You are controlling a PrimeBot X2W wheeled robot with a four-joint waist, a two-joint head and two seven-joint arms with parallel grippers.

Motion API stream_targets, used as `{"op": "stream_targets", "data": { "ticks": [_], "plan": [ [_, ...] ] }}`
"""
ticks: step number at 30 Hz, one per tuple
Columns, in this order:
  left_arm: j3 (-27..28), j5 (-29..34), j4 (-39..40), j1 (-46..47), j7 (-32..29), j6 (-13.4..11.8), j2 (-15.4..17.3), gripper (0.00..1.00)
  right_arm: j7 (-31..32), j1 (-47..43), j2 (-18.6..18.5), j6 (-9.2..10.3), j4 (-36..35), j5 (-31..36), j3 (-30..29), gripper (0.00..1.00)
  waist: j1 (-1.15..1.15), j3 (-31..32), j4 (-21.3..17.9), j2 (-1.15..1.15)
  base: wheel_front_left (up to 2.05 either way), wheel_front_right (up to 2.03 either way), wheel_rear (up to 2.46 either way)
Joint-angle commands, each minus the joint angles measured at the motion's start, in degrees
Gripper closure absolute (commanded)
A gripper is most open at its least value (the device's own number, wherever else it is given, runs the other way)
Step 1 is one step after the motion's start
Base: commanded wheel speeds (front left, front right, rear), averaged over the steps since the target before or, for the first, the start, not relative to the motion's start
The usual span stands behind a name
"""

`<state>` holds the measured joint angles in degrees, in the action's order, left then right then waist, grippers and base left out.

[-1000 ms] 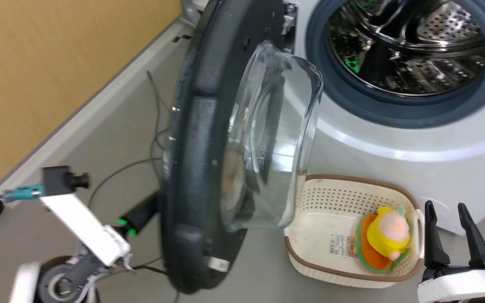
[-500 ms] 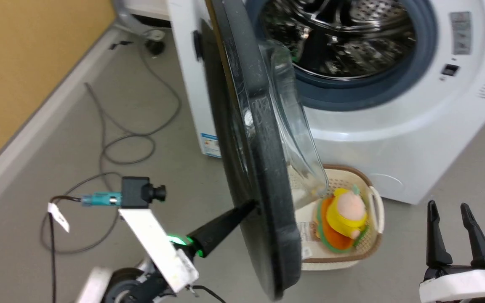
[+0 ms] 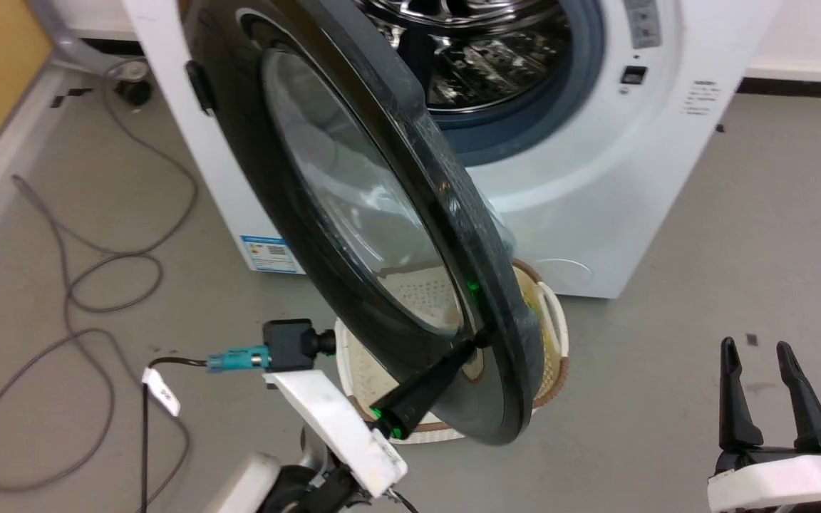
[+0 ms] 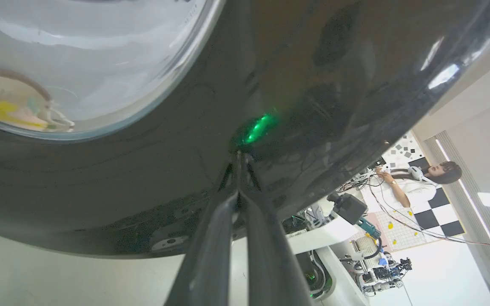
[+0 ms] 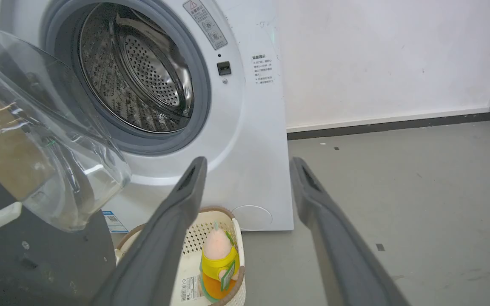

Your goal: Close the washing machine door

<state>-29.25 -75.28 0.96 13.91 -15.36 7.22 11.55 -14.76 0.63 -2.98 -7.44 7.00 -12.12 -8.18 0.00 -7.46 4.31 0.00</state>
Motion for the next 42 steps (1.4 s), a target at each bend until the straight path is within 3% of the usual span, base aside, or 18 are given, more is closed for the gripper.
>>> {"op": "stream_targets", "data": {
  "ticks": [1,12,18,21,24,27,32,33,34,35,40,41,42],
  "plan": [
    [-2.1,0.16,-1.24,1.4,1.93,0.26,0.22,1.0,-0.24,0.67,0.11,-0.05,-0.23,0.11,0.04,0.0,0.0,-0.24,-1.49,0.0,0.0,0.0,0.0],
    [-9.43,1.79,-5.39,4.6,12.34,0.26,4.28,1.0,-0.24,0.23,0.11,-0.05,-0.3,-0.08,-0.49,0.0,0.0,0.88,-1.47,0.0,0.0,0.0,0.0],
    [-9.64,10.67,-10.22,6.47,23.49,0.19,8.55,1.0,-0.24,0.31,0.11,-0.05,-0.96,-0.41,-1.77,0.0,0.0,2.85,-0.56,0.0,0.0,0.0,0.0],
    [-7.76,17.79,-13.3,7.71,28.51,-3.66,9.84,1.0,-0.24,0.8,0.11,-0.05,-2.19,-0.26,-2.6,0.0,0.0,3.73,-0.19,0.0,0.0,0.0,0.0],
    [-5.1,26.95,-14.03,8.77,30.13,-9.92,11.14,1.0,-0.24,1.6,0.11,-0.05,-3.73,0.14,-3.63,0.0,0.0,4.29,0.14,0.0,0.0,0.0,0.0],
    [0.47,36.12,-11.58,8.39,30.32,-17.82,11.16,1.0,-0.24,2.84,0.11,-0.05,-5.43,0.73,-4.46,0.0,0.0,4.68,0.46,0.0,0.0,0.0,0.0],
    [6.22,48.33,-6.52,4.24,30.34,-26.06,11.49,1.0,-0.24,5.18,0.11,-0.05,-8.88,1.22,-4.74,0.0,0.0,5.14,0.88,0.0,0.0,0.0,0.0],
    [7.15,49.56,-5.79,3.26,30.35,-27.13,11.39,0.96,-0.24,5.69,0.11,-0.05,-9.68,1.29,-4.6,0.0,0.0,5.19,1.0,0.0,0.0,0.0,0.0],
    [8.02,51.04,-5.2,2.34,30.35,-28.18,11.55,0.43,-0.24,6.18,0.11,-0.05,-10.49,1.37,-4.33,0.0,0.0,5.25,1.12,0.0,0.0,0.0,0.0],
    [8.7,52.46,-4.64,1.42,30.35,-28.98,11.74,0.0,-0.24,6.63,0.11,-0.05,-11.23,1.5,-4.03,0.0,0.0,5.29,1.24,0.0,0.0,0.0,0.0],
    [11.94,55.89,-2.41,-3.35,30.35,-30.7,11.03,0.0,-0.24,9.05,0.11,-0.05,-14.96,1.19,-2.08,0.0,0.0,5.47,2.13,0.0,0.0,0.0,0.0],
    [12.49,56.33,-2.13,-4.22,30.35,-30.76,10.82,0.0,-0.24,9.53,0.11,-0.05,-15.84,0.97,-1.44,0.05,0.0,5.51,2.32,0.0,0.0,0.0,0.0],
    [12.95,56.64,-1.85,-5.18,30.36,-30.69,10.55,0.0,-0.24,10.05,0.11,-0.05,-16.86,0.68,-0.68,0.52,0.0,5.54,2.47,0.0,0.0,0.0,0.0]
  ]
}}
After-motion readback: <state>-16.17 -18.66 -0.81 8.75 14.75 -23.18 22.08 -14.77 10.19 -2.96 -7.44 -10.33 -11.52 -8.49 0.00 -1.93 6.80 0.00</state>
